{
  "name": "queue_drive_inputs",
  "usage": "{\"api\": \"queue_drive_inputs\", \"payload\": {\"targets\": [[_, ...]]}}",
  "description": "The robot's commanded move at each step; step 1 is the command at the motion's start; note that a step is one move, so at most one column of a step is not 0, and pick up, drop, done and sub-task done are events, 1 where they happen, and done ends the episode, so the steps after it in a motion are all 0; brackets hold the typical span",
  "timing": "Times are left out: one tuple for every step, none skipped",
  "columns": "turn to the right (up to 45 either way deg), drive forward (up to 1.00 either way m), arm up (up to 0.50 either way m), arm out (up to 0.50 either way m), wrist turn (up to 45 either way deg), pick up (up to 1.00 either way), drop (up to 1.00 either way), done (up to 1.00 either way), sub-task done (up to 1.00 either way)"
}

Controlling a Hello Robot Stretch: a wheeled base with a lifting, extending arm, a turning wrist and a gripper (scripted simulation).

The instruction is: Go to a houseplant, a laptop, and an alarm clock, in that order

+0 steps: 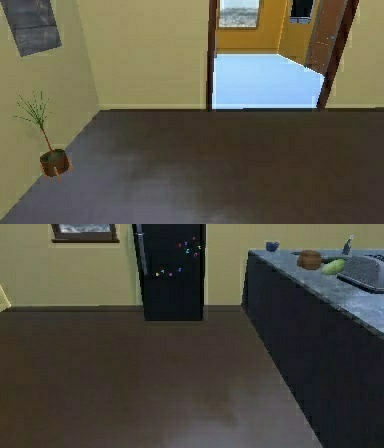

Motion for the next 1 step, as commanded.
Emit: {"api": "queue_drive_inputs", "payload": {"targets": [[0.0, 0.65, 0.0, 0.0, 0.0, 0.0, 0.0, 0.0, 0.0]]}}
